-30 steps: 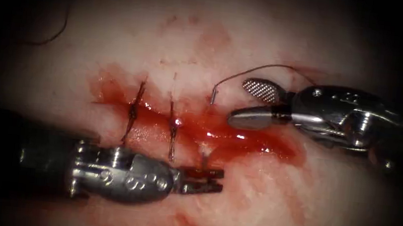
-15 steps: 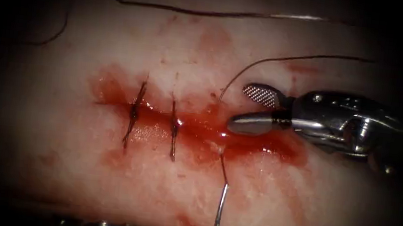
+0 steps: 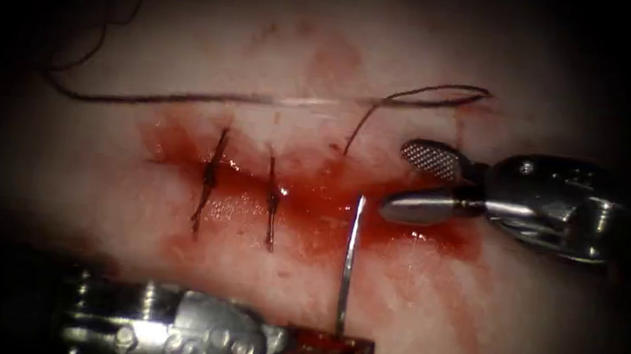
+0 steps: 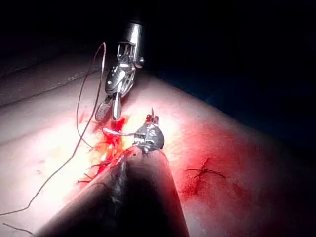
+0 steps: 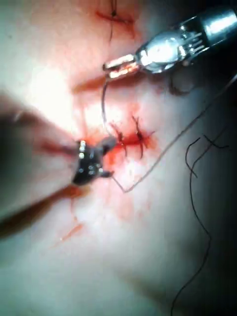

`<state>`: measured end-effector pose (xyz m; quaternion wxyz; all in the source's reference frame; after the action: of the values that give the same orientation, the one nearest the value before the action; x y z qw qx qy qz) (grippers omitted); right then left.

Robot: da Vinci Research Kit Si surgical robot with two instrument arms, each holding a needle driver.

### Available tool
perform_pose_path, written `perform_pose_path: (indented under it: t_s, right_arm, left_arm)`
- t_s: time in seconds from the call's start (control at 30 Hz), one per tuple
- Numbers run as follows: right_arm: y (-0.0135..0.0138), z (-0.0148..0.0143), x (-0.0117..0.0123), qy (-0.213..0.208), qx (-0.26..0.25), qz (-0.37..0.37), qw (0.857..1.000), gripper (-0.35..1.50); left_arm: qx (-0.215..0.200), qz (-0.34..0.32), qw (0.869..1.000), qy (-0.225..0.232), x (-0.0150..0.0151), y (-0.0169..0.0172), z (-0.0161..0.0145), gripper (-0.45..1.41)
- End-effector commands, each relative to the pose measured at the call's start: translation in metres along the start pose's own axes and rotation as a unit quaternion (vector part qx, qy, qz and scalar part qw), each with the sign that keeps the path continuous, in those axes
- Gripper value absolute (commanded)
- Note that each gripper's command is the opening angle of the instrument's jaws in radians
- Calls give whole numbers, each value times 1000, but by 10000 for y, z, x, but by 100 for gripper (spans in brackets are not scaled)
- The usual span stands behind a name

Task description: Wound Closure

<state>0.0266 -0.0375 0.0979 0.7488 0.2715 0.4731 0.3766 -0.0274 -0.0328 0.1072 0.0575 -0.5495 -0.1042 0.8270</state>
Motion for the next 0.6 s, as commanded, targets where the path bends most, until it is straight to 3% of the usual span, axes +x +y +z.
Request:
perform_pose_path:
  t_s: [0.03,0.33,0.6]
  right_arm:
    - [-9,-3,5,4,14,2,1000,88]
    - [-20,-19,7,14,45,4,999,69]
    - [-19,-18,5,22,53,18,998,68]
  left_arm:
    - [15,13,1000,-7,-4,-11,2,-45]
    - [72,70,995,-13,10,-49,-18,-45]
    - [102,102,989,-19,21,-64,-14,-45]
